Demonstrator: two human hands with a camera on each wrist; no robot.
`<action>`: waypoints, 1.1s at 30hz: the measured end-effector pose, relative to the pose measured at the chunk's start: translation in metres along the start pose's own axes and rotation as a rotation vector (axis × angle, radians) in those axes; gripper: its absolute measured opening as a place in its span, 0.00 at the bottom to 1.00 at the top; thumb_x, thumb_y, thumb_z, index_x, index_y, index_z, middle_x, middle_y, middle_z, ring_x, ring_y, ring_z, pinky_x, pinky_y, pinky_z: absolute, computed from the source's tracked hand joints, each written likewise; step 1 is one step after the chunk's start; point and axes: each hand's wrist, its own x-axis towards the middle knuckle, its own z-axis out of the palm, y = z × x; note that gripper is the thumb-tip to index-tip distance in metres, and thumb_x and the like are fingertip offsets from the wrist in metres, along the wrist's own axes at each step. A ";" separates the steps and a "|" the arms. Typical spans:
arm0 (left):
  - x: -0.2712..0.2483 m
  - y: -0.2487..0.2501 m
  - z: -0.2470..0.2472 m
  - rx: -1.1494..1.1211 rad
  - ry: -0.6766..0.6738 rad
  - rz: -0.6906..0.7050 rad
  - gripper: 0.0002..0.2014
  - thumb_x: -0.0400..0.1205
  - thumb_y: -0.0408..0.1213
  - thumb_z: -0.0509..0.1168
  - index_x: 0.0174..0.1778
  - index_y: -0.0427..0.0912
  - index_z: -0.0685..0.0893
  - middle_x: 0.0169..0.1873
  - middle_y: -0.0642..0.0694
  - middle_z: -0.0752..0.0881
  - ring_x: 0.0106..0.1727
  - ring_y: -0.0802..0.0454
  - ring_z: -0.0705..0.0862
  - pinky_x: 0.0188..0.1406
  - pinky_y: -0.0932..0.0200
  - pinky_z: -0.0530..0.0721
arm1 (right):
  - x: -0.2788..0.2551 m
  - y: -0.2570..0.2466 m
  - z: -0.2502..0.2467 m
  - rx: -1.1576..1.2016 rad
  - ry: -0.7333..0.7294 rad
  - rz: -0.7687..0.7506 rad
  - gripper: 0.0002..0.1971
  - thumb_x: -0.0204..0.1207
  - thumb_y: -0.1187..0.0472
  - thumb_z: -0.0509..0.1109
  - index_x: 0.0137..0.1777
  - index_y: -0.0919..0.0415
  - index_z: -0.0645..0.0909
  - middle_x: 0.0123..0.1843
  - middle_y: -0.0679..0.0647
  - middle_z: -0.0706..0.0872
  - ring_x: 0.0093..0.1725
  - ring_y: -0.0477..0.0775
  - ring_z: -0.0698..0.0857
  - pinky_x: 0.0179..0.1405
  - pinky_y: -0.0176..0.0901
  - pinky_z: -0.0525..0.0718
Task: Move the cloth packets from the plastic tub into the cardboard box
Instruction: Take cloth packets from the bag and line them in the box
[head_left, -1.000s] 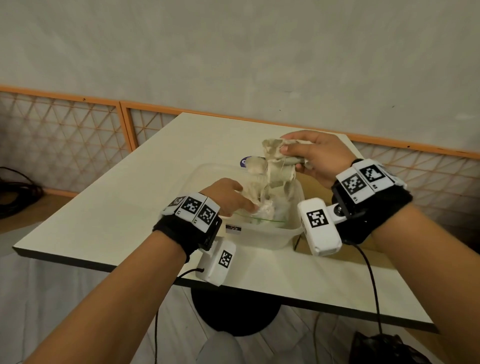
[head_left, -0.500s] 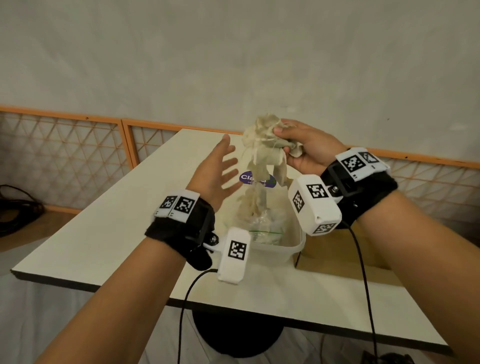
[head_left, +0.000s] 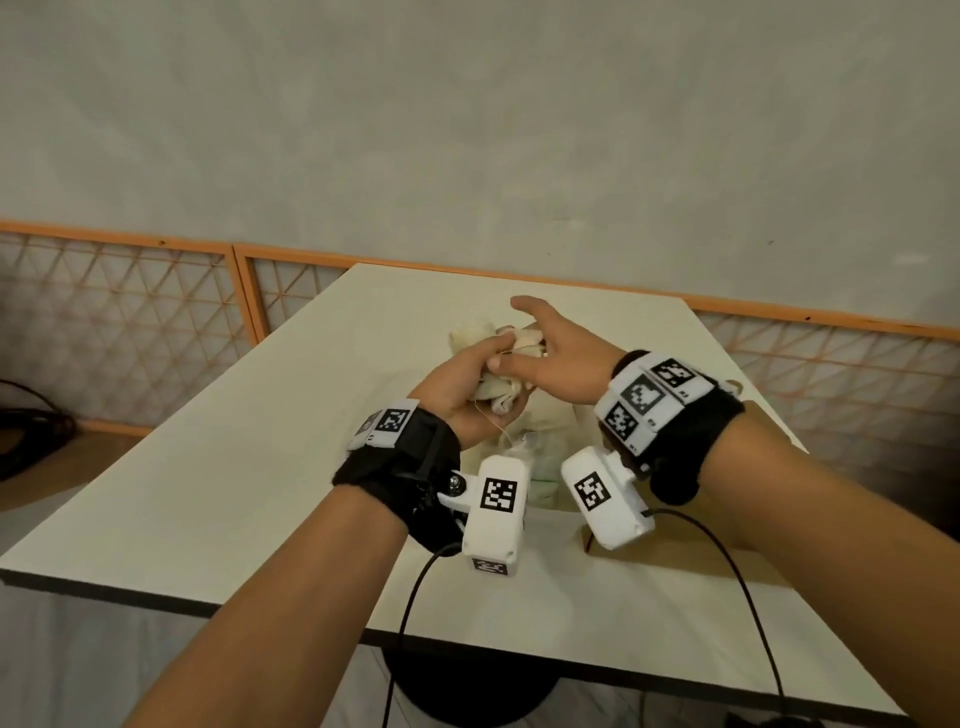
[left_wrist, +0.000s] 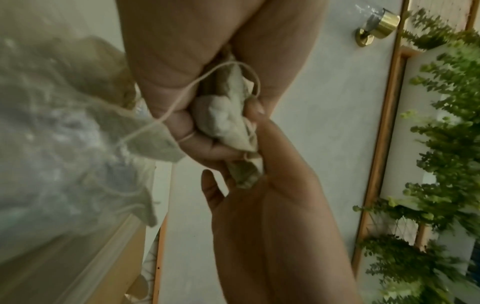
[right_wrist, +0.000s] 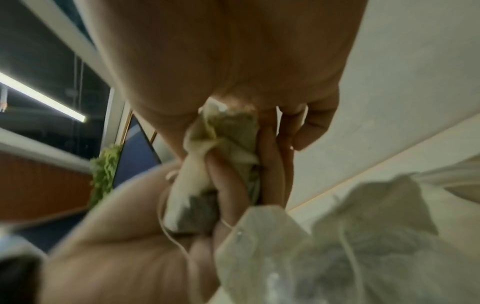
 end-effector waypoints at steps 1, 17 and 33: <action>0.000 0.001 -0.003 -0.031 0.007 0.003 0.07 0.84 0.39 0.62 0.52 0.40 0.80 0.36 0.43 0.84 0.30 0.53 0.83 0.22 0.67 0.82 | -0.003 0.003 -0.003 0.088 0.009 0.001 0.42 0.72 0.49 0.73 0.81 0.49 0.52 0.69 0.54 0.74 0.64 0.52 0.79 0.63 0.43 0.78; -0.012 0.031 -0.026 -0.248 -0.065 0.183 0.12 0.84 0.42 0.60 0.47 0.37 0.84 0.37 0.42 0.87 0.36 0.51 0.86 0.27 0.63 0.85 | -0.022 0.032 -0.012 0.229 0.137 0.049 0.06 0.67 0.68 0.77 0.43 0.62 0.88 0.42 0.57 0.90 0.41 0.46 0.86 0.51 0.41 0.85; -0.011 0.014 -0.016 0.414 -0.088 0.188 0.23 0.70 0.54 0.76 0.50 0.38 0.86 0.45 0.33 0.79 0.42 0.41 0.70 0.40 0.56 0.69 | -0.024 0.022 -0.023 0.527 0.185 0.096 0.06 0.73 0.72 0.71 0.39 0.62 0.82 0.33 0.56 0.83 0.26 0.47 0.82 0.26 0.33 0.84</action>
